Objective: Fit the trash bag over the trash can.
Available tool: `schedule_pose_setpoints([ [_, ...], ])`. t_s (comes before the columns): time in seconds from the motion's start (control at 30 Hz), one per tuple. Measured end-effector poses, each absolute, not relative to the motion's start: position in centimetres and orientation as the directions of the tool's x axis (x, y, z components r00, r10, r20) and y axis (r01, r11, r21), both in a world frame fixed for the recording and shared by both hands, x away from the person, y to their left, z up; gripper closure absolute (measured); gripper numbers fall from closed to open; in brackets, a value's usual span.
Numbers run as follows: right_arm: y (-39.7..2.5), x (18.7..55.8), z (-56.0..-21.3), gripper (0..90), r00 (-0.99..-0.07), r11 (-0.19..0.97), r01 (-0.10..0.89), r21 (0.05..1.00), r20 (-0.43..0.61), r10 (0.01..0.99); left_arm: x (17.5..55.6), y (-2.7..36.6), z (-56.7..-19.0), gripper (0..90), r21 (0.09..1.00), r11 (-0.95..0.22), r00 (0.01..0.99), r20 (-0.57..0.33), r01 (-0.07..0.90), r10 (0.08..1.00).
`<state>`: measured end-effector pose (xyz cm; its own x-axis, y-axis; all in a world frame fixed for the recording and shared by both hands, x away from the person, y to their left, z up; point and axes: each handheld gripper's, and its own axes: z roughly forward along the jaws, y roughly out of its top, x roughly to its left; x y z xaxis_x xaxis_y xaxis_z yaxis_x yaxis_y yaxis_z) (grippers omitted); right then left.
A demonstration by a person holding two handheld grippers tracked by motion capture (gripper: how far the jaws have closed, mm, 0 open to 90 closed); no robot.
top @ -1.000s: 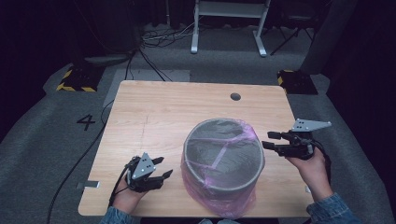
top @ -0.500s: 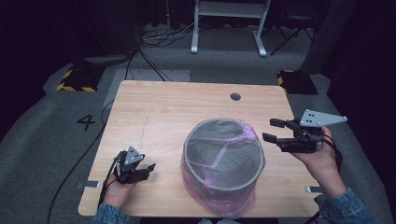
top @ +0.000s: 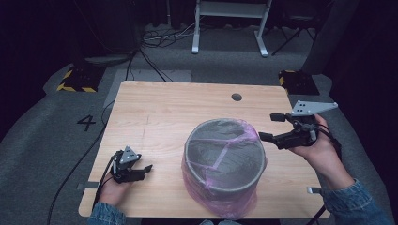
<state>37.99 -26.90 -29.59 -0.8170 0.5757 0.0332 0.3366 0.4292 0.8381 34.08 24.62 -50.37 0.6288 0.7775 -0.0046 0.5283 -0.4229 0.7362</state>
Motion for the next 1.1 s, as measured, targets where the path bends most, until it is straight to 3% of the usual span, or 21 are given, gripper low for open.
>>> schedule_pose_setpoints([
  [0.17, -26.0, 38.2, -29.8, 14.0, -0.840, 0.466, 0.383, 0.797, 0.090, 0.536, 34.1, 24.5, -50.4, 34.1, 0.737, -0.419, 0.622, -0.003, 0.531, 0.783],
  [0.27, -25.2, 37.9, -29.8, 14.0, -0.876, 0.520, 0.356, 0.776, 0.084, 0.475, 34.0, 24.5, -50.4, 34.0, 0.738, -0.414, 0.618, -0.005, 0.533, 0.786],
  [0.43, -23.9, 37.6, -28.6, 19.1, -0.865, 0.527, 0.298, 0.796, -0.009, 0.502, 34.0, 24.5, -50.4, 34.0, 0.738, -0.411, 0.615, -0.006, 0.535, 0.789],
  [0.5, -23.2, 37.6, -28.2, 23.7, -0.874, 0.533, 0.279, 0.799, -0.020, 0.486, 34.0, 24.5, -50.4, 34.0, 0.738, -0.411, 0.615, -0.006, 0.535, 0.789],
  [0.57, -22.5, 37.5, -27.9, 36.0, -0.893, 0.534, 0.245, 0.810, -0.027, 0.450, 34.0, 24.5, -50.4, 33.9, 0.738, -0.411, 0.614, -0.006, 0.535, 0.789],
  [0.6, -22.1, 37.5, -27.8, 36.7, -0.891, 0.526, 0.264, 0.808, -0.004, 0.454, 34.0, 24.5, -50.4, 33.9, 0.738, -0.411, 0.614, -0.006, 0.535, 0.789],
  [0.7, -21.1, 37.7, -27.5, 28.9, -0.864, 0.489, 0.320, 0.811, 0.038, 0.503, 34.0, 24.5, -50.4, 34.0, 0.737, -0.412, 0.614, -0.006, 0.536, 0.789],
  [0.77, -20.3, 38.0, -27.2, 32.3, -0.878, 0.478, 0.286, 0.831, 0.028, 0.478, 34.0, 24.5, -50.4, 33.9, 0.737, -0.412, 0.614, -0.006, 0.536, 0.789],
  [1.1, -16.6, 38.7, -27.9, 26.8, -0.896, 0.474, 0.285, 0.833, 0.056, 0.441, 34.0, 24.5, -50.4, 33.9, 0.737, -0.412, 0.614, -0.006, 0.536, 0.789],
])
